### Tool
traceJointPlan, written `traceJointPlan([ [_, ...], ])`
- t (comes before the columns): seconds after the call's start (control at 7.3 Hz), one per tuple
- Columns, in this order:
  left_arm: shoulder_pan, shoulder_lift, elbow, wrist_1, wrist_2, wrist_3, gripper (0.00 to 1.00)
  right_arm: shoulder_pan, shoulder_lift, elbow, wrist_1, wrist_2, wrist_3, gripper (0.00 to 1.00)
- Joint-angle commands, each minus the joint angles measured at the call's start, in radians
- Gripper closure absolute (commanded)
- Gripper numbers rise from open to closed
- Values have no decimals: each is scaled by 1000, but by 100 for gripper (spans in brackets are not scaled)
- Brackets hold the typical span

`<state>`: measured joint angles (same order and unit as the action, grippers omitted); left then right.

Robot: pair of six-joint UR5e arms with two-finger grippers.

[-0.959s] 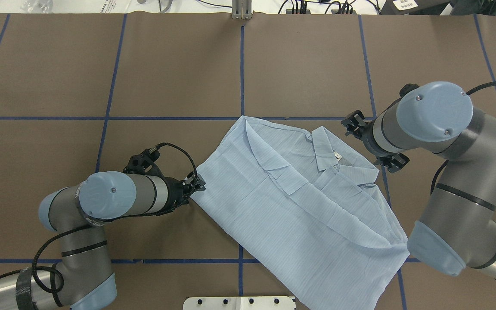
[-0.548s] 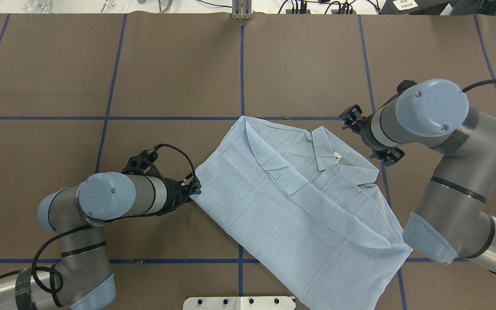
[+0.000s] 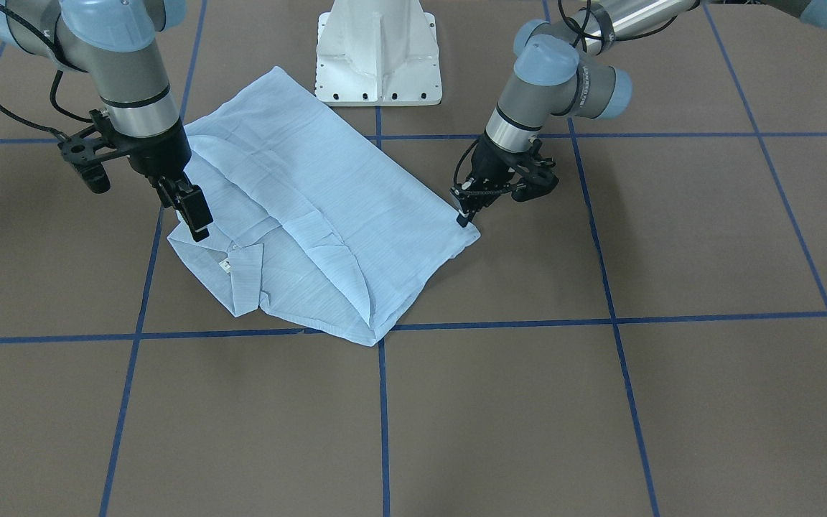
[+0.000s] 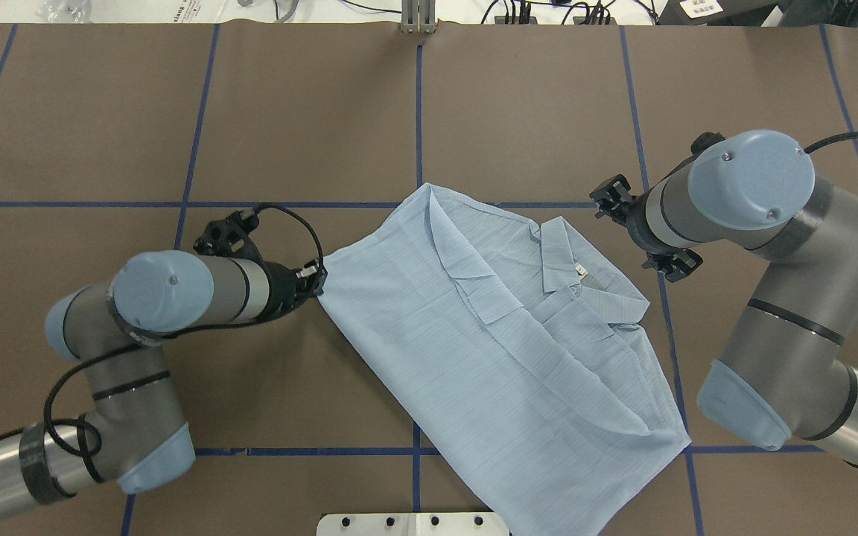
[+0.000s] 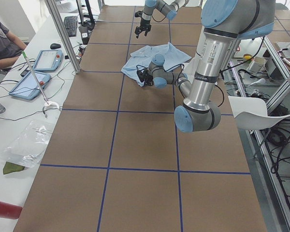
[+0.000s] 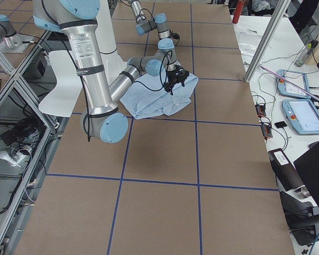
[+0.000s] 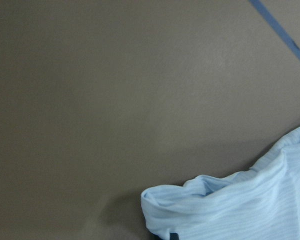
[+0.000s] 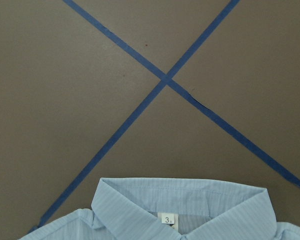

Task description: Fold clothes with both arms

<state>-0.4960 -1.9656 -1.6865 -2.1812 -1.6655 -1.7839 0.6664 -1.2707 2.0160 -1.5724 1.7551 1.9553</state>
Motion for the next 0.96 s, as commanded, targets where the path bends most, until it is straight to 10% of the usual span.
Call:
traceJointPlan([
  [0.0, -161, -120, 154, -8, -7, 165, 100, 2, 5, 3, 0, 3, 1, 0],
  [0.55, -269, -372, 650, -238, -3, 242, 100, -10, 97, -28, 17, 3, 2, 0],
  [0.82, -277, -391, 665, -238, -3, 288, 63, -34, 137, -69, 96, 1, -7, 0],
])
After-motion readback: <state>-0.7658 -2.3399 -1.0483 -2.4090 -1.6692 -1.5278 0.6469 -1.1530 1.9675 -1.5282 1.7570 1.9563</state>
